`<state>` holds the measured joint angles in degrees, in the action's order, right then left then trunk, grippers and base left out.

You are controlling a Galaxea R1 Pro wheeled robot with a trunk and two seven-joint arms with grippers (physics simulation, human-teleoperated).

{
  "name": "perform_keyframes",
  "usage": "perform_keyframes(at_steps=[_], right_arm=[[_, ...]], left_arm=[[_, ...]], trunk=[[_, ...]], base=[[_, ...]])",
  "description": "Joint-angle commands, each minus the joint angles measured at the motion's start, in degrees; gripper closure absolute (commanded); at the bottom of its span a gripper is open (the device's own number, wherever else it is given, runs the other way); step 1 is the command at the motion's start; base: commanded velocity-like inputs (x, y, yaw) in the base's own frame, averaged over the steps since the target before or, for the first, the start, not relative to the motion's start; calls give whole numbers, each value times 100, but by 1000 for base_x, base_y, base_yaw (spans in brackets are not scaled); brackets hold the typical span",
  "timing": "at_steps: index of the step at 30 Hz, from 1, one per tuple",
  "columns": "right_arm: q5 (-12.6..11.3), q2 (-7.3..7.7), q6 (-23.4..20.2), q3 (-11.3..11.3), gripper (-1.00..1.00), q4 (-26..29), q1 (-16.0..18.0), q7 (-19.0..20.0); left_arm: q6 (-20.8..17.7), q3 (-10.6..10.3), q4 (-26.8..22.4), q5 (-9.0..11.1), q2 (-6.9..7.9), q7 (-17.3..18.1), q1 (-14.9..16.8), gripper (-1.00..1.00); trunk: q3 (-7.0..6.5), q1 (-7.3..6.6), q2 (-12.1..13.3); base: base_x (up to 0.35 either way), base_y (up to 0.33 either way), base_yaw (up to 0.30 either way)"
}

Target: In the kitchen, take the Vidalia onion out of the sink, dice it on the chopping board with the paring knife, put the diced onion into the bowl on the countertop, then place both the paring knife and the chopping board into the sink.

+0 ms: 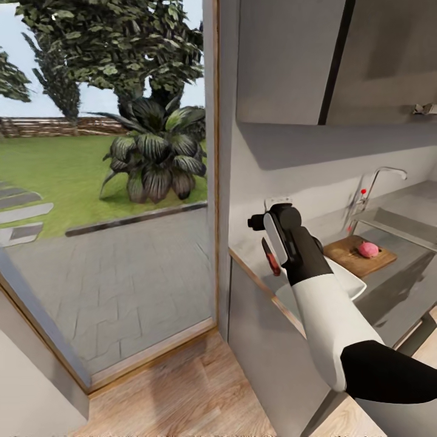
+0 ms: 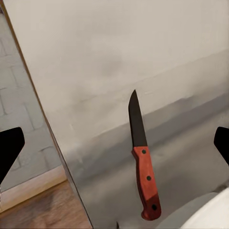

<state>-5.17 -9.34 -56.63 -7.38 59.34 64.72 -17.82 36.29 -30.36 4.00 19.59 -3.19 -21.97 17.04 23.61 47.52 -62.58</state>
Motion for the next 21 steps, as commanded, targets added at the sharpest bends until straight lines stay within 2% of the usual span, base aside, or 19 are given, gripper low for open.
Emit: perform_keyframes(at_steps=[1,21], right_arm=[[-54,2,-15,-9,-100,-12,5,-53],[-54,-1,-4,-9,-100,-262,5,-47]], left_arm=[[27,-49,22,28,-6,-19,7,-100],[27,-46,22,29,8,-23,4,-100]], trunk=[[15,0,-5],[198,0,-5]], base=[[0,0,0],[13,-14,0]])
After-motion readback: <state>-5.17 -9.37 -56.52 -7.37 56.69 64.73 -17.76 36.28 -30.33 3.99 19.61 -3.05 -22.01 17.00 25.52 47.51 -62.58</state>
